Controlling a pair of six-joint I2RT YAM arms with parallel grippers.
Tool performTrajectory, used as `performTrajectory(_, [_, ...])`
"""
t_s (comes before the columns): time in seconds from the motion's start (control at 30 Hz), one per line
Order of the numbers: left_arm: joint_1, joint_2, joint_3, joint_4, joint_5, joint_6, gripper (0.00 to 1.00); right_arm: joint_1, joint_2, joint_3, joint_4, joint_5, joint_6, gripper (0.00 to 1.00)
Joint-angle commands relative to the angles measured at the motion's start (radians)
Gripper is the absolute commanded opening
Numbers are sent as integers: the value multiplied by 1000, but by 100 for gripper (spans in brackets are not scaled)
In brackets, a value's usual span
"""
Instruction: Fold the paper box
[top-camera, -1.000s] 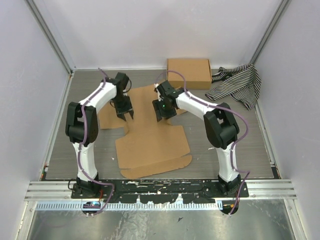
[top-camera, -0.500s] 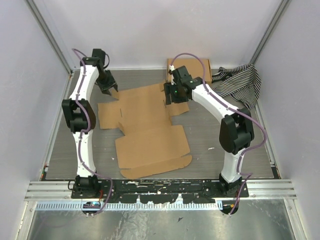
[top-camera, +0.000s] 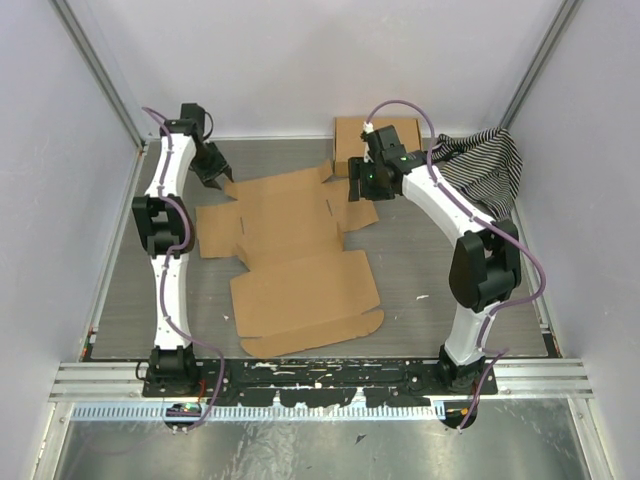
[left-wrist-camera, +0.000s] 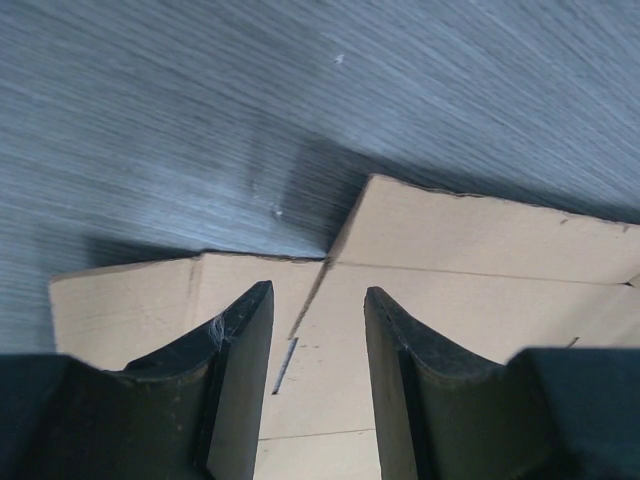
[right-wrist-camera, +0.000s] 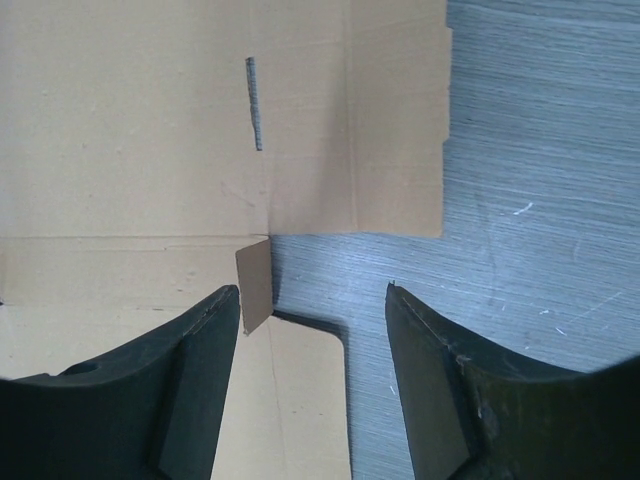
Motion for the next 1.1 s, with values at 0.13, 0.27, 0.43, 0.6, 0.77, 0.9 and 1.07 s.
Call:
performTrajectory(0.13, [0,53,25,46,38,-19,46,-23,-67,-7,5,-7,12,65])
performTrajectory(0.27, [-1,60,24,51,51,-13,19,-25,-54,3,0,-13,17,65])
performTrajectory(0.43, [-2,-16,-12,85,51,37,0,-33,-37,30,-2,-43,21,65])
performTrajectory(0.6, [-2,-203,-140,200,59,117,0,-43,-7,107,-17,-75,8,65])
performTrajectory(0.77, [-3,-402,-309,348,93,148,0,-45,9,191,-39,-78,-18,66])
performTrajectory(0.9, [-20,-575,-517,547,119,196,0,-53,8,253,-59,-71,-39,66])
performTrajectory(1.07, [-70,-788,-796,776,134,314,0,-55,-28,305,-75,-50,-85,66])
